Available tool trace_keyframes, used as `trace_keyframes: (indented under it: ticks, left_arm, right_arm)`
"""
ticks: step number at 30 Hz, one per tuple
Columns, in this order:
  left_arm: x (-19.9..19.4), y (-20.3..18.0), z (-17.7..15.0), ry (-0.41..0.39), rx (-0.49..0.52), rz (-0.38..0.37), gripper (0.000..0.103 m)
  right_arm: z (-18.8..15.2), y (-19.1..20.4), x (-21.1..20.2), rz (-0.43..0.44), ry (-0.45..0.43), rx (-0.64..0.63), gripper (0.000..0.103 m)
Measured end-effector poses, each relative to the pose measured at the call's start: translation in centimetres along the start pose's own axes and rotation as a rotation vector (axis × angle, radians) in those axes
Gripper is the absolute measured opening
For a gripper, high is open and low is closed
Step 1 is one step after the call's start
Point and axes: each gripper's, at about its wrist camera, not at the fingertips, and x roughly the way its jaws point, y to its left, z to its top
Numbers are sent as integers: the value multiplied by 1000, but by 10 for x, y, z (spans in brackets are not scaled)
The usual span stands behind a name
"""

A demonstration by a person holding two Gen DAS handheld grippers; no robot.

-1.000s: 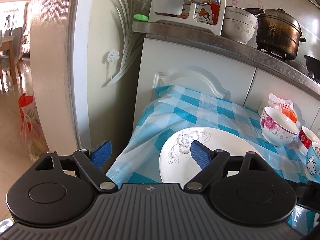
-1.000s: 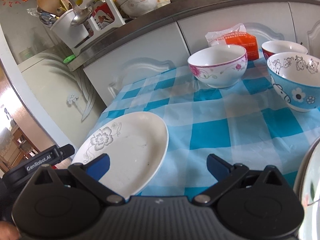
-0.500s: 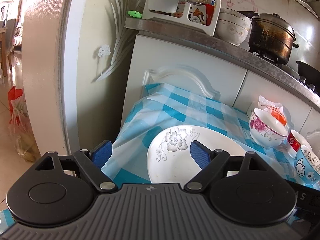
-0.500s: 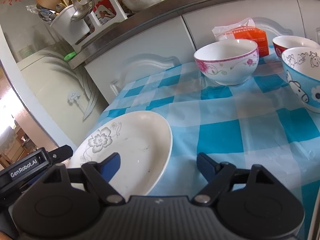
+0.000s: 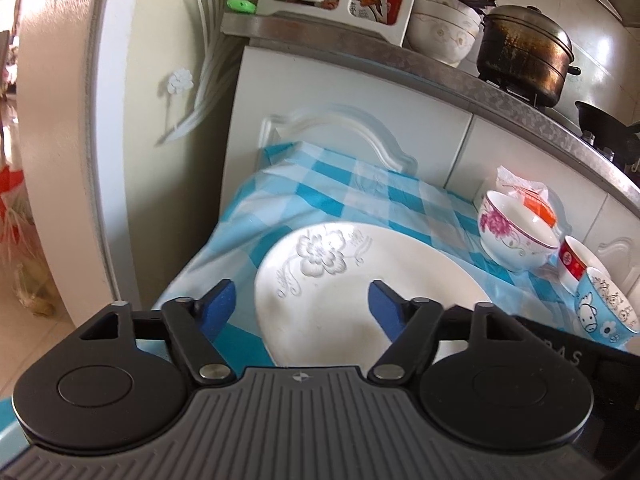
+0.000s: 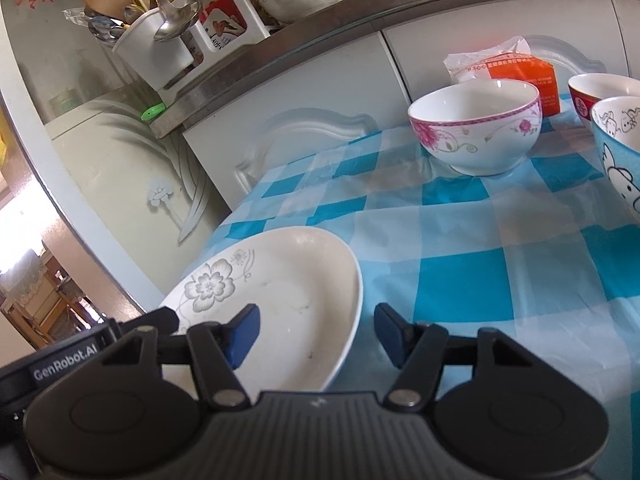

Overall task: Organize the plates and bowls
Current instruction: 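Grasp the rim of the white flower-print plate with the left gripper, then lift the white plate and carry it toward the green plate stack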

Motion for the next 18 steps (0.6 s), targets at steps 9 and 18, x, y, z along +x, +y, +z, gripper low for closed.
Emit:
trace_keyframes:
  ticks: [9, 18]
  left_arm:
    - [6, 0, -5, 28, -33, -21, 64]
    - [4, 3, -4, 9, -62, -45, 56]
  right_arm:
    - [-2, -1, 2, 55, -3, 25, 64]
    - [-4, 5, -3, 11, -10, -5, 64]
